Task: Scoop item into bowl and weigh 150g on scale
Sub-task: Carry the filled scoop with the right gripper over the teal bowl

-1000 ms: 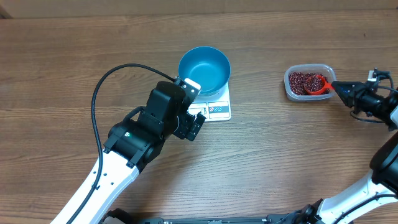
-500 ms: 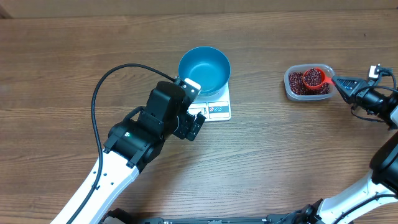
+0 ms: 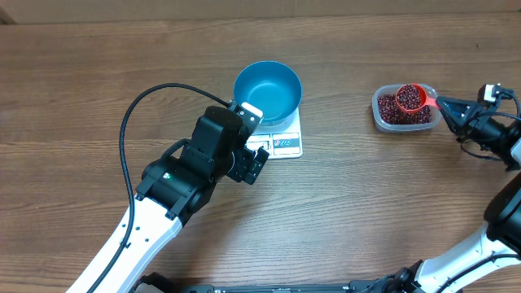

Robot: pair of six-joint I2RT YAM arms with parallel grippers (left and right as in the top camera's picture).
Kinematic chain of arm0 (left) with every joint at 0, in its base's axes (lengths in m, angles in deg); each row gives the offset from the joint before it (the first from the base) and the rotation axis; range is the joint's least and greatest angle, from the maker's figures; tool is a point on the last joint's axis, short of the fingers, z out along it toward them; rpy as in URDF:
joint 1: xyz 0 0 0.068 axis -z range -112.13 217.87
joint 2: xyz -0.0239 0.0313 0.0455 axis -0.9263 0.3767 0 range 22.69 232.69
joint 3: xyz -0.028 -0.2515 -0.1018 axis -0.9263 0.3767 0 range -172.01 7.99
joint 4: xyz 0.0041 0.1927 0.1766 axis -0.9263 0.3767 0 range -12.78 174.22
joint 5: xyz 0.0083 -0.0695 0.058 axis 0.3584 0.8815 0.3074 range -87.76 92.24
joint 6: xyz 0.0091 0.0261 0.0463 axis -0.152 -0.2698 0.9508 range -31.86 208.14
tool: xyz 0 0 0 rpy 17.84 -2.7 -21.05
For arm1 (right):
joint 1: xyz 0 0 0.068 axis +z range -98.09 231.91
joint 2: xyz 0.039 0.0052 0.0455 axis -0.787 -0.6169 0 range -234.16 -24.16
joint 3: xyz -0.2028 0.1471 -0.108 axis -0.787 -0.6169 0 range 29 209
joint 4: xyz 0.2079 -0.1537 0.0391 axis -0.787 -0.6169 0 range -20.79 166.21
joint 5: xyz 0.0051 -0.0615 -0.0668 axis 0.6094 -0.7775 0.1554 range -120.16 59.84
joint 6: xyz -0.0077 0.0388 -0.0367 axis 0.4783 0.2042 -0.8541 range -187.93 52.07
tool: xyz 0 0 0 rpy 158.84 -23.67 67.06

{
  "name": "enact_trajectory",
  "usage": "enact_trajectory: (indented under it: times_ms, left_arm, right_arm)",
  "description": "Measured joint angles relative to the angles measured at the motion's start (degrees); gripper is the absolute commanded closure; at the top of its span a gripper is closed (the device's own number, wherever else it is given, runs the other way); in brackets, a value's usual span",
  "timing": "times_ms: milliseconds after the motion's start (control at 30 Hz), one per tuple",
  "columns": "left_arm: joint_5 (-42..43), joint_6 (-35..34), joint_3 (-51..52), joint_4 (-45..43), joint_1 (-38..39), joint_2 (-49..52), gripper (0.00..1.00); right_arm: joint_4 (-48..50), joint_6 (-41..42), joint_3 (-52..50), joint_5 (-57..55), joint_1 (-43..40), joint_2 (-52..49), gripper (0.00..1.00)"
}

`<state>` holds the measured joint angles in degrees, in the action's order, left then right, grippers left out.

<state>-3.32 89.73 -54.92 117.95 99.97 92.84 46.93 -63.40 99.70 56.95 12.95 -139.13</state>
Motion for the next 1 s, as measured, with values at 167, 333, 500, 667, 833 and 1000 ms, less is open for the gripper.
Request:
enact_trajectory:
  times_ms: [167,333,500,667,833,1000]
  left_arm:
    - [0.0,0.0,0.0,0.0,0.0,0.0,0.00]
    - [0.0,0.0,0.0,0.0,0.0,0.0,0.00]
    - [0.0,0.0,0.0,0.0,0.0,0.0,0.01]
    - [0.0,0.0,0.0,0.0,0.0,0.0,0.00]
    - [0.0,0.0,0.0,0.0,0.0,0.0,0.00]
    - [0.0,0.0,0.0,0.0,0.0,0.0,0.00]
  right_arm:
    - [-3.3,0.2,0.0,0.5,0.7,0.0,0.96]
    - [-4.0,0.1,0.0,0.6,3.2,0.0,0.96]
    - [-4.1,0.1,0.0,0.6,7.6,0.0,0.96]
    - [-3.6,0.2,0.0,0.6,15.5,0.0,0.96]
    - [-2.1,0.2,0.0,0.6,20.7,0.0,0.96]
    - [1.1,1.6,0.0,0.6,24.6,0.0,0.96]
